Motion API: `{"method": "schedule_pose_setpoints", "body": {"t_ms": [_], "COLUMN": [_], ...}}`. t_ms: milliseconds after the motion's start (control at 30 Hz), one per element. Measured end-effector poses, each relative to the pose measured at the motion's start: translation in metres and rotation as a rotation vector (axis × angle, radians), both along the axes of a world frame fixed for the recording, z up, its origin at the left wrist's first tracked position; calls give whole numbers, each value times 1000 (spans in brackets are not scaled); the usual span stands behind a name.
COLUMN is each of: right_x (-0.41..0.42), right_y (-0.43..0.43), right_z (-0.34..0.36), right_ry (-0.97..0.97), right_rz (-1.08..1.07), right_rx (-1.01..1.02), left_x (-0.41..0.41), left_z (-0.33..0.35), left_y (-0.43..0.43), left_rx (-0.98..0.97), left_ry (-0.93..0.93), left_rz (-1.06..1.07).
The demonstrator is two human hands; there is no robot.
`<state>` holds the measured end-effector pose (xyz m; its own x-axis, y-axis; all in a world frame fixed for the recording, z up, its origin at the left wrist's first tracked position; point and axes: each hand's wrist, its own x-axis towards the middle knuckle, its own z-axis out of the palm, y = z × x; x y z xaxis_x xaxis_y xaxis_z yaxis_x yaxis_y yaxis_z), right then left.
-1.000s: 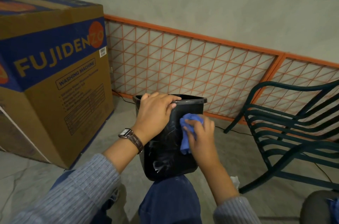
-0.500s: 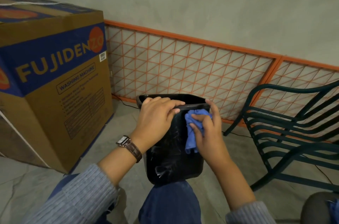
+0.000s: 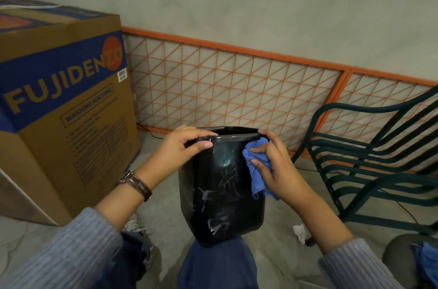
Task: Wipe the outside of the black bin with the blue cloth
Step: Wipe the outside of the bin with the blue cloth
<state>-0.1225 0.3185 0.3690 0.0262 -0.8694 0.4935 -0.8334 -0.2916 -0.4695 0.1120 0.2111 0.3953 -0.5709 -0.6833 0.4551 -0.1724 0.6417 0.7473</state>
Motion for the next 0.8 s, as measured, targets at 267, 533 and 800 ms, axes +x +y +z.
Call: {"method": "schedule_pose_setpoints", "body": {"t_ms": [267, 533, 800], "right_x": [46, 42, 40], "right_y": [-9, -31, -18], "right_z": [-54, -56, -50], "right_ry": [-597, -595, -362], "right_rz": [-332, -414, -246], "right_rx": [-258, -227, -211], "left_x": [-28, -35, -38], "left_z": [-11, -14, -12], "left_y": [9, 14, 15], "left_rx": [-116, -180, -194], "left_ry": [59, 7, 7], "left_rz": [131, 204, 179]}}
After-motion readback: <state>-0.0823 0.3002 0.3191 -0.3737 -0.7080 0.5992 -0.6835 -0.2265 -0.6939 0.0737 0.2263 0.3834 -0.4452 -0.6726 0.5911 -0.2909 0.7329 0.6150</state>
